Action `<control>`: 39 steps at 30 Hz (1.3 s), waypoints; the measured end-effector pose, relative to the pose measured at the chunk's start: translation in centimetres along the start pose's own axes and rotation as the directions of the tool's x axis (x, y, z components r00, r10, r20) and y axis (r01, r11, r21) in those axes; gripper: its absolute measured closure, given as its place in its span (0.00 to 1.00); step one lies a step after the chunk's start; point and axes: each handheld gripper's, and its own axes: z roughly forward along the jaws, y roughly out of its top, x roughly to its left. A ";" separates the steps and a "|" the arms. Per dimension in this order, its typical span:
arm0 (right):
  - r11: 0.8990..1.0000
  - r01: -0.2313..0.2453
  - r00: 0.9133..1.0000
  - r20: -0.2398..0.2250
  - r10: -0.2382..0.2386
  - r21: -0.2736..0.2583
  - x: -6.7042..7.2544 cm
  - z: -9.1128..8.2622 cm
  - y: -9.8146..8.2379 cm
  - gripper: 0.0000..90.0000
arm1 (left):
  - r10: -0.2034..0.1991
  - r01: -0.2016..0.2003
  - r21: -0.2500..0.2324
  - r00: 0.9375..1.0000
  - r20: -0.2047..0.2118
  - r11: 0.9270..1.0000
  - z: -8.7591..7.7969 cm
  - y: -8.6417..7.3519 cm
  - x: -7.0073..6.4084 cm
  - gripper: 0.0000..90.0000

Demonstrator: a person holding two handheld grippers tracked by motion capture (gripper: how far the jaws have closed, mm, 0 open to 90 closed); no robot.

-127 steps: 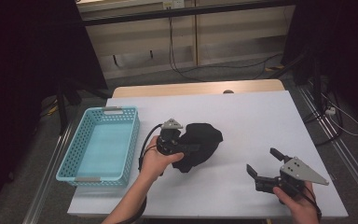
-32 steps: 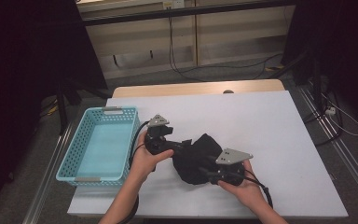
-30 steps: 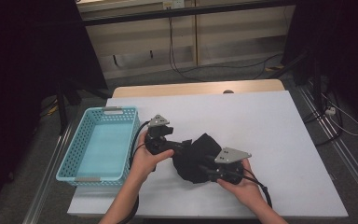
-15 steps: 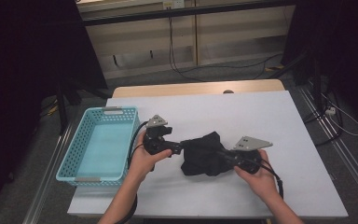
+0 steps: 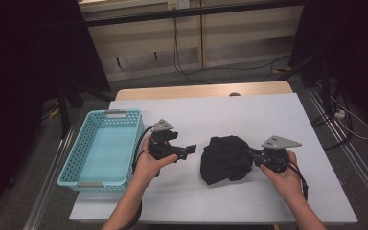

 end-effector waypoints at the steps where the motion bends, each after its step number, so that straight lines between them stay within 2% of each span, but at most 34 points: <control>1: 1.000 -0.015 1.000 0.006 0.015 -0.001 -0.3 0.0 -0.1 0.93 | 0.003 -0.003 -0.001 1.000 0.001 1.000 0.0 0.0 0.0 0.07; 2: 1.000 -0.015 1.000 0.006 0.015 -0.001 -0.3 0.0 -0.1 0.93 | 0.003 -0.003 -0.001 1.000 0.001 1.000 0.0 0.0 0.0 0.07; 3: 0.999 -0.038 0.999 -0.015 0.038 -0.034 -0.2 -0.3 -0.1 0.91 | 0.003 -0.003 0.002 1.000 0.002 1.000 0.0 0.0 -0.1 0.07; 5: 0.999 -0.017 1.000 -0.013 0.017 -0.048 0.3 -0.6 0.1 0.83 | 0.004 -0.004 0.002 1.000 0.003 1.000 0.0 0.0 -0.1 0.07; 6: 0.999 -0.017 1.000 -0.013 0.017 -0.048 0.3 -0.6 0.1 0.83 | 0.004 -0.004 0.002 1.000 0.003 1.000 0.0 0.0 -0.1 0.07; 7: 0.999 -0.013 1.000 0.001 0.013 -0.052 0.8 -0.8 0.2 0.73 | 0.005 -0.005 0.002 1.000 0.000 1.000 0.0 0.0 0.0 0.07; 8: 0.999 -0.013 1.000 0.001 0.013 -0.052 0.8 -0.8 0.2 0.73 | 0.005 -0.005 0.002 1.000 0.000 1.000 0.0 0.0 0.0 0.07; 9: 0.997 0.006 1.000 0.002 -0.006 -0.076 1.2 -1.0 0.4 0.64 | 0.006 -0.006 0.003 1.000 -0.002 1.000 0.0 -0.1 -0.1 0.07; 11: 0.996 0.009 1.000 -0.003 -0.009 -0.086 1.3 -1.1 0.5 0.61 | 0.010 -0.010 0.006 1.000 -0.003 1.000 0.0 0.0 -0.1 0.07; 13: 0.989 0.036 0.998 -0.036 -0.042 -0.142 2.0 -1.8 1.2 0.58 | 0.011 -0.011 0.004 1.000 -0.001 1.000 0.1 -0.1 -0.2 0.07; 15: 0.987 0.042 0.998 -0.047 -0.049 -0.152 2.2 -1.9 1.3 0.58 | 0.012 -0.012 0.004 1.000 0.000 1.000 0.1 -0.1 -0.2 0.07; 16: 0.986 0.049 0.996 -0.069 -0.061 -0.162 2.6 -2.0 1.5 0.58 | 0.014 -0.014 0.004 1.000 0.001 1.000 0.2 -0.1 -0.2 0.07; 17: 0.984 0.070 0.990 -0.109 -0.088 -0.164 3.5 -2.0 1.7 0.59 | 0.014 -0.014 0.006 1.000 0.002 1.000 0.2 -0.1 -0.2 0.07; 18: 0.984 0.070 0.990 -0.109 -0.088 -0.164 3.5 -2.0 1.7 0.59 | 0.014 -0.014 0.006 1.000 0.002 1.000 0.2 -0.1 -0.2 0.07; 19: 0.981 0.099 0.980 -0.153 -0.124 -0.165 4.4 -1.8 1.9 0.61 | 0.018 -0.018 0.008 1.000 0.000 1.000 0.2 -0.1 -0.1 0.07; 20: 0.981 0.099 0.980 -0.153 -0.124 -0.165 4.4 -1.8 1.9 0.61 | 0.018 -0.018 0.008 1.000 0.000 1.000 0.2 -0.1 -0.1 0.07; 21: 0.980 0.104 0.966 -0.219 -0.140 -0.168 5.3 -1.6 2.1 0.67 | 0.021 -0.021 0.008 1.000 -0.003 1.000 0.1 -0.1 -0.1 0.07; 23: 0.979 0.135 0.952 -0.254 -0.170 -0.150 6.1 -1.3 2.0 0.70 | 0.016 -0.016 0.009 1.000 -0.003 1.000 0.1 -0.1 -0.1 0.07; 24: 0.979 0.135 0.952 -0.254 -0.170 -0.150 6.1 -1.3 2.0 0.70 | 0.016 -0.016 0.009 1.000 -0.003 1.000 0.1 -0.1 -0.1 0.07; 25: 0.976 0.190 0.942 -0.260 -0.211 -0.105 7.0 -0.4 1.6 0.66 | 0.019 -0.019 0.009 1.000 -0.003 1.000 0.1 -0.1 -0.1 0.07; 26: 0.976 0.190 0.942 -0.260 -0.211 -0.105 7.0 -0.4 1.6 0.66 | 0.018 -0.018 0.009 1.000 -0.003 1.000 0.1 -0.1 -0.1 0.07; 27: 0.969 0.239 0.937 -0.248 -0.245 -0.055 7.5 0.6 1.0 0.59 | 0.014 -0.014 0.010 1.000 0.000 1.000 0.2 -0.1 -0.1 0.07; 29: 0.965 0.262 0.933 -0.248 -0.259 -0.021 7.7 1.4 0.6 0.54 | 0.021 -0.021 0.011 1.000 0.000 1.000 0.1 -0.1 -0.1 0.07; 30: 0.965 0.262 0.933 -0.248 -0.259 -0.021 7.7 1.4 0.6 0.54 | 0.016 -0.016 0.007 1.000 0.000 1.000 0.1 -0.1 -0.1 0.07; 32: 0.956 0.292 0.925 -0.259 -0.278 0.014 8.1 2.2 0.3 0.55 | 0.017 -0.017 0.005 1.000 -0.001 1.000 0.1 -0.1 -0.1 0.07; 33: 0.946 0.323 0.919 -0.251 -0.305 0.032 8.4 2.5 0.1 0.61 | 0.018 -0.018 0.007 1.000 -0.002 1.000 0.1 -0.1 -0.1 0.07; 34: 0.946 0.323 0.919 -0.251 -0.305 0.032 8.4 2.5 0.1 0.61 | 0.018 -0.018 0.007 1.000 -0.002 1.000 0.1 -0.1 -0.1 0.07; 35: 0.940 0.336 0.919 -0.242 -0.312 0.065 8.7 2.9 -0.1 0.66 | 0.018 -0.017 0.011 1.000 -0.006 1.000 0.1 -0.1 0.0 0.07; 36: 0.940 0.336 0.919 -0.242 -0.312 0.065 8.7 2.9 -0.1 0.66 | 0.018 -0.017 0.011 1.000 -0.006 1.000 0.1 -0.1 0.0 0.07; 38: 0.933 0.348 0.914 -0.254 -0.317 0.088 8.8 3.3 -0.4 0.74 | 0.014 -0.014 0.012 1.000 -0.005 1.000 0.2 -0.2 0.0 0.07; 39: 0.934 0.349 0.914 -0.249 -0.320 0.080 8.7 3.4 -0.3 0.92 | 0.016 -0.016 0.019 1.000 -0.010 1.000 0.2 -0.2 -0.1 0.07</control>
